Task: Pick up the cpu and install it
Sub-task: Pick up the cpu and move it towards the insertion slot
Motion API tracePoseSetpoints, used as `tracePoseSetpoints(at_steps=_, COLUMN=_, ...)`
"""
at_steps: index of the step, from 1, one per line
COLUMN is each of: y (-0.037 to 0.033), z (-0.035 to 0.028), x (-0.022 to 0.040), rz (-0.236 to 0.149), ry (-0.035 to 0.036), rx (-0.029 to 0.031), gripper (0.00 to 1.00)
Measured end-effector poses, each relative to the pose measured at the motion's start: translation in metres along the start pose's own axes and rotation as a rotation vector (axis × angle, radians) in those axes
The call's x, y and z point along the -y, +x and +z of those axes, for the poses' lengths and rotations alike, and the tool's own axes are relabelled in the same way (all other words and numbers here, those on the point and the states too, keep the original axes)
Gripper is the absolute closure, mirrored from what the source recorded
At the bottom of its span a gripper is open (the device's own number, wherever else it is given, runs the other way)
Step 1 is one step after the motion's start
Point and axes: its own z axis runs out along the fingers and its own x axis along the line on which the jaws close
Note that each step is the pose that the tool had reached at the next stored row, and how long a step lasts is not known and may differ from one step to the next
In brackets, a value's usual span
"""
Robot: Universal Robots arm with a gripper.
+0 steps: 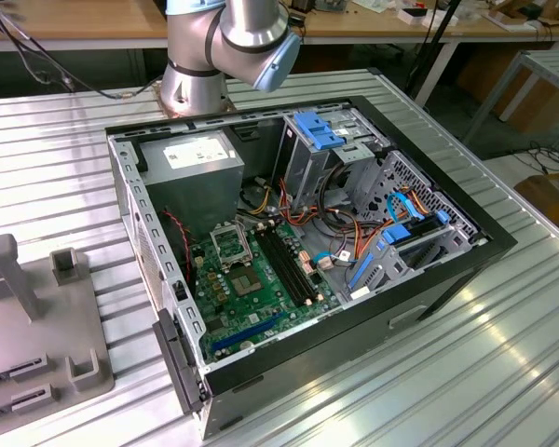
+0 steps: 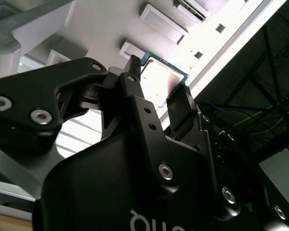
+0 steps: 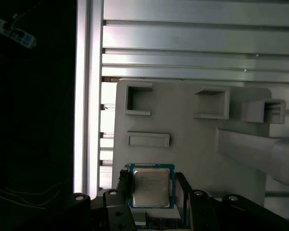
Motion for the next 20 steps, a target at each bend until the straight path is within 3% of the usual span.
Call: tracePoseSetpoints(at_steps=20, y=0.0001, z=-0.0069, x=-0.0002, rz=0.000, ry=0.0000, rx=-0.0002, gripper=0.53)
